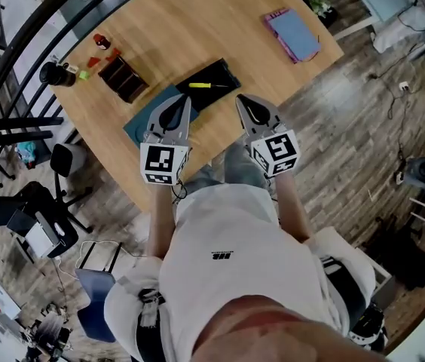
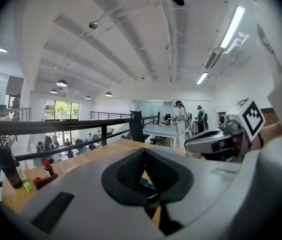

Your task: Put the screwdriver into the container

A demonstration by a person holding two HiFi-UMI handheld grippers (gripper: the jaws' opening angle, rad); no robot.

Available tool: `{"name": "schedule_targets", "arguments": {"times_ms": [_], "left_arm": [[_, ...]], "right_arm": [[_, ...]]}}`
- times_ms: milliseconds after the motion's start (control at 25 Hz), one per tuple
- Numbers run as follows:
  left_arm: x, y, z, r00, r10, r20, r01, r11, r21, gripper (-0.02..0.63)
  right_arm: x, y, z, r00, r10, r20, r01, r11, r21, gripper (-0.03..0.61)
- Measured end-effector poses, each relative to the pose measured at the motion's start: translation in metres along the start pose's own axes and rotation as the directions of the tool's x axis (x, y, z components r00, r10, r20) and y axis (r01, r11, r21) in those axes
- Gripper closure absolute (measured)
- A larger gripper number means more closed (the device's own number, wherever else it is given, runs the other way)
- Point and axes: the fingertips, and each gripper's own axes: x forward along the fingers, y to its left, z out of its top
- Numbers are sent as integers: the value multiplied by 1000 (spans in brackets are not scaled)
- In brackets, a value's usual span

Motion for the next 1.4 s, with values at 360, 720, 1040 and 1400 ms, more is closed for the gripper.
{"name": "schedule_targets", "arguments": {"times_ms": [360,720,1040,1400], "left_arm": [[57,17,-25,997,54,-55,-58,996,-69,606],[95,36,-61,989,77,-129,-93,989,-115,606],[108,53,-92,977,110,-182,-142,975,-172,606],[110,68,-129,960,145,-241,-201,953,-226,606]], "right_arm": [[51,-47,-18,993,81,-83,-83,996,-19,583],[103,-73,-42,976,145,-163,-153,987,-41,583],[137,-74,-66,945,211,-249,-232,971,-61,583],[169,-64,-93,903,282,-323,-326,941,-88,581]]}}
